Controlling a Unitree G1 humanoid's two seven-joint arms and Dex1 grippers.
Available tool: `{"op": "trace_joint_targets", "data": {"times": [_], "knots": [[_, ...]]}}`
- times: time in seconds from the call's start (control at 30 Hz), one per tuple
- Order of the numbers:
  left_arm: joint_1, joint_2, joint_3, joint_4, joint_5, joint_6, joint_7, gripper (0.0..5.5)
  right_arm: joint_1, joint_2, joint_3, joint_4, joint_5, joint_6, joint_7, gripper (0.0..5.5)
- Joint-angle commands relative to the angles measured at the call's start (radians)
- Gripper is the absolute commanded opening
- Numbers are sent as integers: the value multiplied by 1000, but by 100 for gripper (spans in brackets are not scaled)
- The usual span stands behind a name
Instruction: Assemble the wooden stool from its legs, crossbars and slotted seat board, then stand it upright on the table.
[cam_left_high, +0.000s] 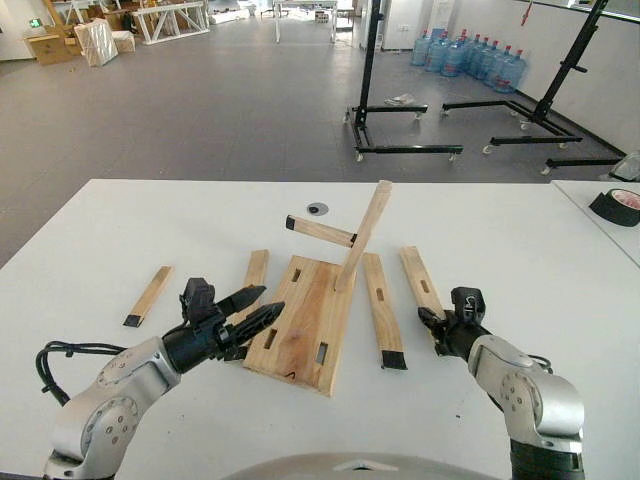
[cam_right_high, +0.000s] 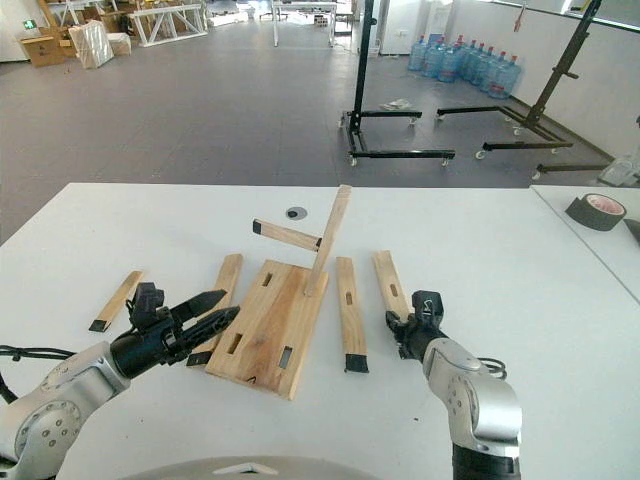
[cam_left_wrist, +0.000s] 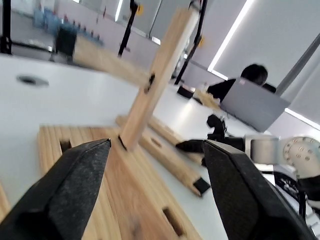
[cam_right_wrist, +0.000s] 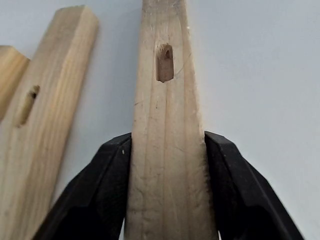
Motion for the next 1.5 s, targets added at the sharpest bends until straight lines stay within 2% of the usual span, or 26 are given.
{"op": "trace_joint_targets", "data": {"times": [0.03,0.1,0.2,0.27,0.4,0.53,0.73,1.13,1.5], "knots": [[-65,-31,43,5,-105,9,11,335,-177,-58,-61,38,6,-214,67,204],[-116,-43,69,9,-225,38,-4,335,-297,-91,-129,52,106,-344,192,204],[-187,-50,80,44,-373,85,-24,335,-412,-117,-206,-2,431,-320,391,204],[-221,-49,75,62,-440,113,-36,365,-400,-133,-160,-54,574,-262,484,204],[-262,-54,46,63,-494,145,-37,423,-321,-125,-28,-104,702,-190,556,204],[-291,-30,39,50,-579,192,-74,427,-241,-116,103,-73,737,-157,625,204],[-310,-27,19,66,-554,200,-69,427,-209,-115,169,-77,859,-104,645,204],[-296,-48,4,24,-578,200,-80,427,-153,-189,221,-59,852,-85,666,204],[-304,7,20,52,-550,210,-88,427,-118,-259,222,-66,809,-108,716,204]]}}
